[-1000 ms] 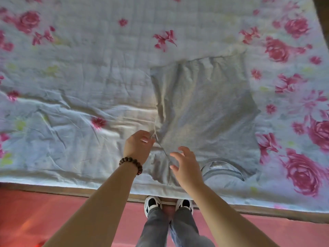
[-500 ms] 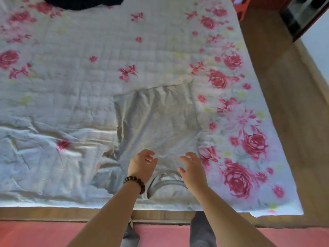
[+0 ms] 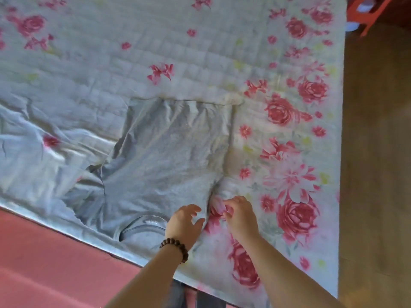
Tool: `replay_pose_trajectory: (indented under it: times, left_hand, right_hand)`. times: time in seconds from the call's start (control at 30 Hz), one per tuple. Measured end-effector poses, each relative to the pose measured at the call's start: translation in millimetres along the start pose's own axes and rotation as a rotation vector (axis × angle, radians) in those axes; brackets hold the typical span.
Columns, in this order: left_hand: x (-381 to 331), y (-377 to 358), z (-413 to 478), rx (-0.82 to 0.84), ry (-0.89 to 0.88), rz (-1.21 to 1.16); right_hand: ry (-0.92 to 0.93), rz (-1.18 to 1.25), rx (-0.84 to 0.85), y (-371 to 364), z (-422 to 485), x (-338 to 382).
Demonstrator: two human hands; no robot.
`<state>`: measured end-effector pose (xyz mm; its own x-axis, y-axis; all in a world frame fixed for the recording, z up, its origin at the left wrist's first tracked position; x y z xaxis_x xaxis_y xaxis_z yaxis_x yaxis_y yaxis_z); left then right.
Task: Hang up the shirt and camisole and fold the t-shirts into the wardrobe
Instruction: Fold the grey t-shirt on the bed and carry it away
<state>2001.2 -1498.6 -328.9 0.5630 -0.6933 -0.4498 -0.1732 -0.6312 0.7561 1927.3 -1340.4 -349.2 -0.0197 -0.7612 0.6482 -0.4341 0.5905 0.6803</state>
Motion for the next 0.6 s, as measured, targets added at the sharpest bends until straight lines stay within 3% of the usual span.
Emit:
replay_pose_trajectory:
  times: [0.3,0.6]
  left_hand:
    - [-17.3,-53.5,26.5,-0.046,-0.06,0.184]
    - [-12.9,-86.3,53.8,-0.134,0.01,0.33]
  right_hand:
    - [-0.068,0.065,0.057,-34.7,62.7,-11.9]
    - [0.005,0.097,-0.017,-66.6,85.1,-16.4]
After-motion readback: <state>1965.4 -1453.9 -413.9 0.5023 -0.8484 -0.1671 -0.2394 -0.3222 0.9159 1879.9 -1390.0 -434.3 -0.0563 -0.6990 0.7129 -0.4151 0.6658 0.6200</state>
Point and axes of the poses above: each hand's wrist, its own z-axis towards the middle knuckle, its own y-axis out of the back of the hand, x = y × z, the point moved 2 cm from there along z, towards the middle knuckle, and after that the axes turned 12 degrees about z, right-handed, at the moved point
